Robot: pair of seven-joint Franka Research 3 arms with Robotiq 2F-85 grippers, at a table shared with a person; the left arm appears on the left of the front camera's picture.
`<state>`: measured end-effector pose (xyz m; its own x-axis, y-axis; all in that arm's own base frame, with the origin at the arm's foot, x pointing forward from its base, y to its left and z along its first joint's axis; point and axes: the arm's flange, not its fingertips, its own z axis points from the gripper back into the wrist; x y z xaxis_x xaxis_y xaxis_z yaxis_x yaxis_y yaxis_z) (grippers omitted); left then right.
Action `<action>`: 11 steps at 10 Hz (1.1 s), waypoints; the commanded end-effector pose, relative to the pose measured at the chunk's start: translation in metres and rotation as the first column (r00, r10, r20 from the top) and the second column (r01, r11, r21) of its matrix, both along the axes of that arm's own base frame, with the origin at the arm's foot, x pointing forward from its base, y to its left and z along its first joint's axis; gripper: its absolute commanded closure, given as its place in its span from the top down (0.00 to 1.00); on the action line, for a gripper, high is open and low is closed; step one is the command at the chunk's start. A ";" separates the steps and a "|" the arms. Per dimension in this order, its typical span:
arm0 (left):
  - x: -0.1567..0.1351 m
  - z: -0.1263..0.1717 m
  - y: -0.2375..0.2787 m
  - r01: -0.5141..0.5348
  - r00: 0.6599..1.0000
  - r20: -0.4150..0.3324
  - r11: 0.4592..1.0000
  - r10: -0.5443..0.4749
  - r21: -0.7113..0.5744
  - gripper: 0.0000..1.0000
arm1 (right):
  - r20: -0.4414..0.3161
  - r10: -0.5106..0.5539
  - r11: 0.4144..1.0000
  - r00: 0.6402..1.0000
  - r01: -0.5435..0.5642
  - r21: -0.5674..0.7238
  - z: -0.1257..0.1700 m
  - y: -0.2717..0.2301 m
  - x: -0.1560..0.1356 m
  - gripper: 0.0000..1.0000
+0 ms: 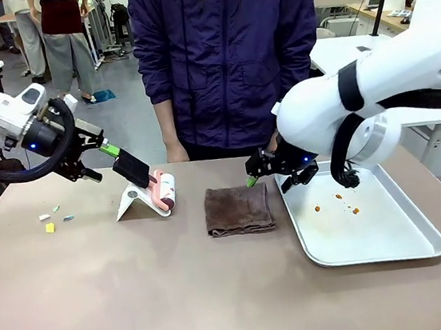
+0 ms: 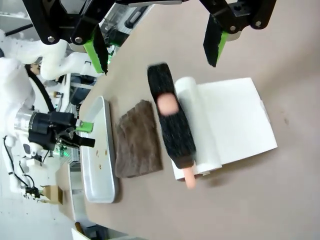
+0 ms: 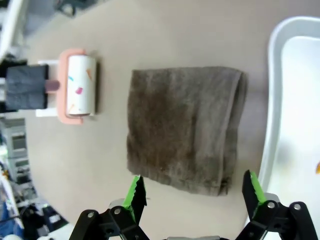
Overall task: Clean the surface of the table.
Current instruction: Hold the Lint Roller with your left hand and the towel with your right hand.
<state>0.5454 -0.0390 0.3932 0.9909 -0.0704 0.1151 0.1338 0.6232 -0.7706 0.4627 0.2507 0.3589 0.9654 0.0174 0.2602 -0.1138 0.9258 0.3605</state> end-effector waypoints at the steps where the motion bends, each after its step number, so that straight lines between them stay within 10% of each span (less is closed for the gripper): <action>1: 0.022 0.004 -0.005 -0.025 0.999 -0.048 1.000 0.025 -0.005 1.00 | -0.023 0.014 0.997 1.000 -0.015 -0.071 -0.001 0.020 0.032 1.00; 11: 0.036 -0.003 -0.011 -0.021 0.995 -0.101 1.000 0.019 -0.018 1.00 | -0.142 -0.154 0.951 0.978 0.108 -0.289 -0.038 0.065 0.060 1.00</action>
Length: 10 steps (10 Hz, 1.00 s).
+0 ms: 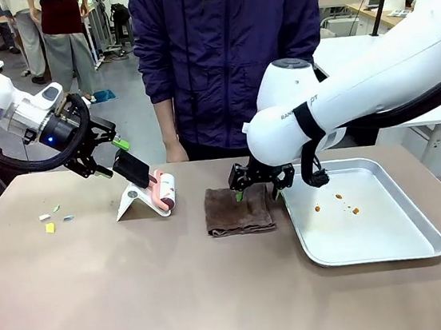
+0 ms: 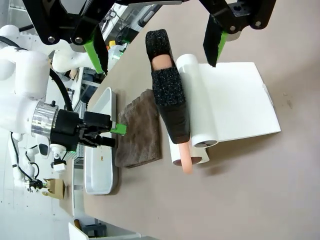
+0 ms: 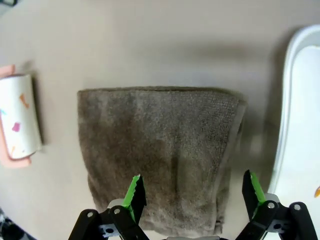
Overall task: Clean the surface of the table.
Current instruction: Hold the Lint Roller with your left hand and the towel with your right hand.
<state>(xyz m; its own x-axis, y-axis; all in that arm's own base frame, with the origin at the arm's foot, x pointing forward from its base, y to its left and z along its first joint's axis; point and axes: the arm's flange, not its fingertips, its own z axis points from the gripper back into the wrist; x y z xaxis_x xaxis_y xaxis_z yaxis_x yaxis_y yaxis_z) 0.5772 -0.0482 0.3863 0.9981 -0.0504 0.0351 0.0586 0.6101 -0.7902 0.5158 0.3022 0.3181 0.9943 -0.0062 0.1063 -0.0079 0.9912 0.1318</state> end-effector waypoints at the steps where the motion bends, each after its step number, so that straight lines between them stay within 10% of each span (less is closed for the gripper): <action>1: 0.006 0.005 -0.001 -0.006 1.000 -0.020 1.000 0.006 0.006 1.00 | 0.000 -0.059 0.995 0.998 0.059 -0.074 -0.003 0.017 0.006 1.00; 8: 0.010 0.005 -0.005 0.012 1.000 -0.023 1.000 -0.012 -0.008 1.00 | -0.003 -0.122 0.988 0.993 0.121 -0.099 -0.016 0.020 0.006 1.00; 9: 0.010 0.004 -0.005 0.013 1.000 -0.020 1.000 -0.014 -0.008 0.64 | -0.015 -0.127 0.988 0.992 0.125 -0.089 -0.017 0.020 0.005 1.00; 10: 0.010 0.003 -0.005 0.014 1.000 -0.023 1.000 -0.015 -0.019 0.40 | -0.033 -0.120 0.991 0.992 0.117 -0.070 -0.019 0.019 0.004 0.46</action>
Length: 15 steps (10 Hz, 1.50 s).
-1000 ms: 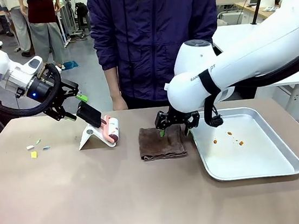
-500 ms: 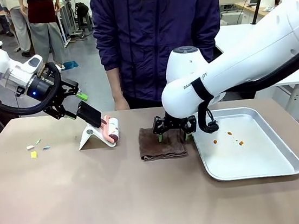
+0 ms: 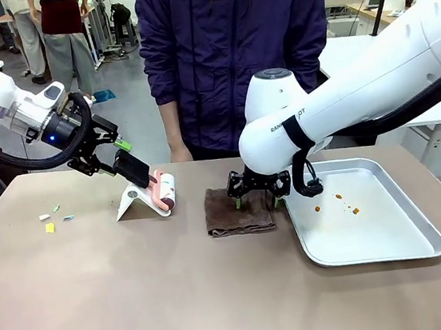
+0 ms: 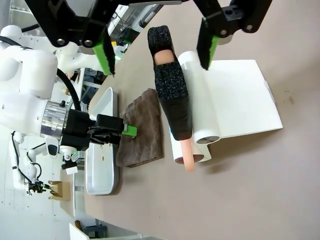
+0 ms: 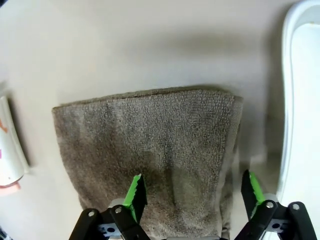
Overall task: Clean the surface of the table.
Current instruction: Hold the Lint Roller with your left hand and the towel with your right hand.
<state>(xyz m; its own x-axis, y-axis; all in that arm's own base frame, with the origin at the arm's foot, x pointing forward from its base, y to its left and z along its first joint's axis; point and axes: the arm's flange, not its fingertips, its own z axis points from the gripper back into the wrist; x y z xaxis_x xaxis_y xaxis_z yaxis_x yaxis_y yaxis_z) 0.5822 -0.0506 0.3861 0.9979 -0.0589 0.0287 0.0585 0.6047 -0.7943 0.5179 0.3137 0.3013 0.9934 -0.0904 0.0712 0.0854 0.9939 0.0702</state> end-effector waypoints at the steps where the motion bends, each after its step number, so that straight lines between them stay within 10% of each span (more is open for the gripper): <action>1: 0.006 0.003 -0.003 0.009 1.000 -0.020 1.000 -0.009 -0.010 0.04 | 0.000 -0.028 1.000 1.000 0.028 -0.001 -0.004 0.008 0.002 0.40; 2: 0.006 0.004 -0.006 0.018 1.000 -0.018 1.000 -0.018 -0.015 0.00 | 0.004 -0.031 0.999 0.999 0.031 0.009 -0.005 0.007 0.001 0.40; 3: 0.007 0.003 -0.009 0.024 1.000 -0.019 1.000 -0.024 -0.013 0.00 | 0.012 -0.035 0.999 0.999 0.035 0.019 -0.006 0.007 0.000 0.00; 4: 0.008 0.001 -0.010 0.029 0.999 -0.020 0.999 -0.029 -0.015 0.00 | 0.009 -0.034 0.999 0.999 0.034 0.029 -0.007 0.005 -0.001 0.24; 5: 0.009 -0.001 -0.013 0.029 0.999 -0.025 1.000 -0.029 -0.008 0.03 | 0.008 -0.039 0.998 0.999 0.038 0.042 -0.008 0.003 -0.003 0.00; 15: 0.004 0.003 -0.010 0.001 1.000 0.002 1.000 -0.001 -0.031 0.00 | 0.030 -0.043 0.993 0.999 0.039 0.111 -0.001 -0.006 -0.006 0.00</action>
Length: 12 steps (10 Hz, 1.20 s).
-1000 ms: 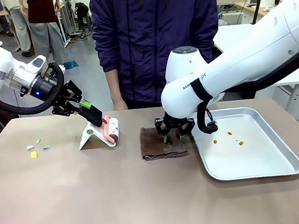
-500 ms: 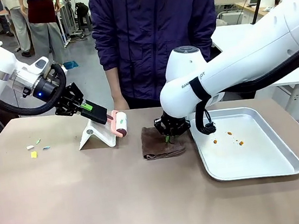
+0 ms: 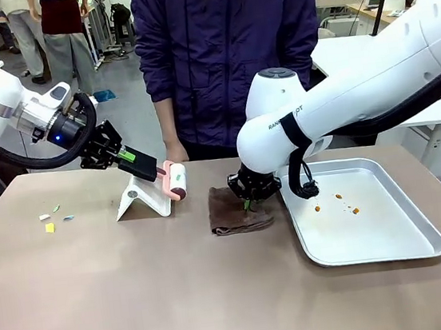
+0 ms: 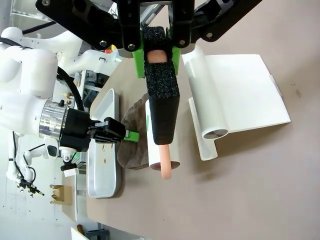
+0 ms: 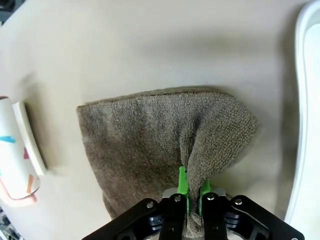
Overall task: Clean the surface of the table.
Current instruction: Hold the Lint Roller with your left hand and the towel with your right hand.
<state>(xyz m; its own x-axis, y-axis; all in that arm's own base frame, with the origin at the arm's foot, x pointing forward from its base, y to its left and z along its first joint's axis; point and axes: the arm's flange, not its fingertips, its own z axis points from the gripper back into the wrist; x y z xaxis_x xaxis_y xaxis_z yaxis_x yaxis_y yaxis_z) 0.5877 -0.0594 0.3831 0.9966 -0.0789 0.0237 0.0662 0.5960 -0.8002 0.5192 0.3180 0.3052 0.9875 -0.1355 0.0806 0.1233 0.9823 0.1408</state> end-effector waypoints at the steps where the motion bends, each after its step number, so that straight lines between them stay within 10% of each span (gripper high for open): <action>1: -0.006 0.010 0.000 -0.023 0.999 0.024 0.999 0.024 -0.042 0.00 | 0.027 -0.022 0.996 0.999 0.019 0.089 0.003 -0.022 -0.006 0.00; 5: -0.044 0.040 0.034 0.135 0.980 0.174 0.964 -0.097 -0.227 0.12 | 0.221 -0.030 0.817 0.975 -0.104 0.567 0.062 -0.083 -0.049 0.00; 8: -0.098 0.058 0.086 0.232 0.968 0.178 0.902 -0.177 -0.365 0.12 | 0.262 0.055 0.523 0.964 -0.251 0.815 0.072 -0.119 -0.077 0.00; 12: -0.155 0.049 0.177 0.050 0.991 0.132 0.850 0.023 -0.524 0.12 | 0.286 0.060 0.347 0.956 -0.289 0.892 0.088 -0.198 -0.116 0.00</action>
<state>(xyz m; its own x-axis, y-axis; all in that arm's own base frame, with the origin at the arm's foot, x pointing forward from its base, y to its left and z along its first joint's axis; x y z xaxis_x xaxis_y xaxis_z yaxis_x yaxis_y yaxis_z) 0.4451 0.1049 0.4293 0.9835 -0.0763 0.1643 0.1750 0.1672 -0.9703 0.4650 0.1849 0.4037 0.9696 -0.1302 0.2073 -0.1787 0.2023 0.9629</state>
